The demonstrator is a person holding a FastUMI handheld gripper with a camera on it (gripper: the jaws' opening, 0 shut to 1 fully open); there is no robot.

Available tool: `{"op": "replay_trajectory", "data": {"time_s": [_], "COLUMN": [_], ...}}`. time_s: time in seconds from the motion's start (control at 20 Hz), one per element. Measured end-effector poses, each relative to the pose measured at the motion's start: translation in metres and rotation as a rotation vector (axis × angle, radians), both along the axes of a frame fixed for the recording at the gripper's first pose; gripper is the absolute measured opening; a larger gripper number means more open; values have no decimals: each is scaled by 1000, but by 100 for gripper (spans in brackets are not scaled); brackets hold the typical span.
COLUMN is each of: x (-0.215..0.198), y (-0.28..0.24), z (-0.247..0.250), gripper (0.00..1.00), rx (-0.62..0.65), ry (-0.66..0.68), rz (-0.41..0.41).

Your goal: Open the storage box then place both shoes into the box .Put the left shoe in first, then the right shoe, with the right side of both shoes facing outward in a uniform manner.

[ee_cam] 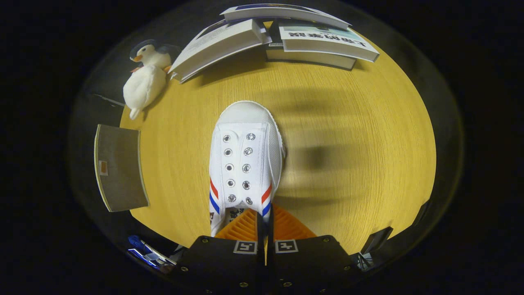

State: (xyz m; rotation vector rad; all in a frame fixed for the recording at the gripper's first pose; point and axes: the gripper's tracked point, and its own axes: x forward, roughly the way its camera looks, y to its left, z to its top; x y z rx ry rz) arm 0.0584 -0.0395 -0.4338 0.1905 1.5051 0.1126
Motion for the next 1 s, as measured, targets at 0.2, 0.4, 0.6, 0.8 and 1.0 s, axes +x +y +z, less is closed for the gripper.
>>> {"op": "replay_trajectory", "data": {"time_s": [0.2,0.4,0.6,0.8,1.0], "x": [11,27,40,51,57], "y": [28,67,118,180,252], "z": [44,91,129,160,177], "gripper": [2,2,2,2,2], "rx": [40,73,123,167,215], "ry": [-69,-145,-193,-236,-261], "rz": [40,113,182,270,370]}}
